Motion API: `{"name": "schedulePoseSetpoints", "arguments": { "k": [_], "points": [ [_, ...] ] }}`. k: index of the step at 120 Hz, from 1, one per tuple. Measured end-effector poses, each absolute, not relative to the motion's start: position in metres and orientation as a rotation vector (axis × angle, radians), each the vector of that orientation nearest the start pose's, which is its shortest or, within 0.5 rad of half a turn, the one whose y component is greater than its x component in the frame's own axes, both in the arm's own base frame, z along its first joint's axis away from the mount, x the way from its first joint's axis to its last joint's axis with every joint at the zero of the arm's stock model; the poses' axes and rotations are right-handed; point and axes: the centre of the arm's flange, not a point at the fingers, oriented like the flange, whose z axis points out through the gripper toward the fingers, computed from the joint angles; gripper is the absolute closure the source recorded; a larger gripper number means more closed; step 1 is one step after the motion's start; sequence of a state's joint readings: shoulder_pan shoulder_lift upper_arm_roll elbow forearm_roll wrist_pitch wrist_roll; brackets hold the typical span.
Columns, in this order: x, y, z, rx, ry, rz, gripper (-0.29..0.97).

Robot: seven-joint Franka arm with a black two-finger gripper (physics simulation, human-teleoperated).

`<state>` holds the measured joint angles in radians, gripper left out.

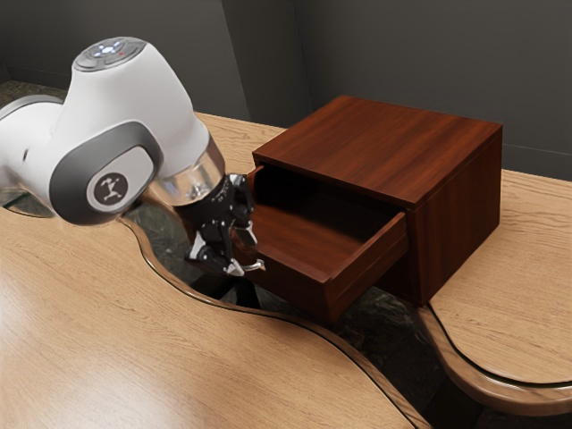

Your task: Pull the drawer handle with one arm to open the drawer

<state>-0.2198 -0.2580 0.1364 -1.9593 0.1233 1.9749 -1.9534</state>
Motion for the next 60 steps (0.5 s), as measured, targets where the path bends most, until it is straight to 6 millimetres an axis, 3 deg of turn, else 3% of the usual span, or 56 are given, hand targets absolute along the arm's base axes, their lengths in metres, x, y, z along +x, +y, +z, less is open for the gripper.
{"name": "schedulePoseSetpoints", "arguments": {
  "k": [4, 14, 17, 23, 29, 45, 60],
  "points": [
    [0.506, -0.032, 0.627, 1.778, 2.325, 0.328, 0.34],
    [0.503, -0.070, 0.666, 1.855, 2.244, 0.359, 0.23],
    [0.510, -0.062, 0.674, 1.888, 2.222, 0.365, 0.21],
    [0.537, -0.027, 0.680, 1.983, 2.176, 0.385, 0.17],
    [0.545, -0.008, 0.687, 2.110, 2.100, 0.393, 0.14],
    [0.553, -0.005, 0.674, 2.499, 1.818, 0.311, 0.08],
    [0.550, -0.002, 0.668, 2.745, 1.533, 0.250, 0.06]
  ]
}}
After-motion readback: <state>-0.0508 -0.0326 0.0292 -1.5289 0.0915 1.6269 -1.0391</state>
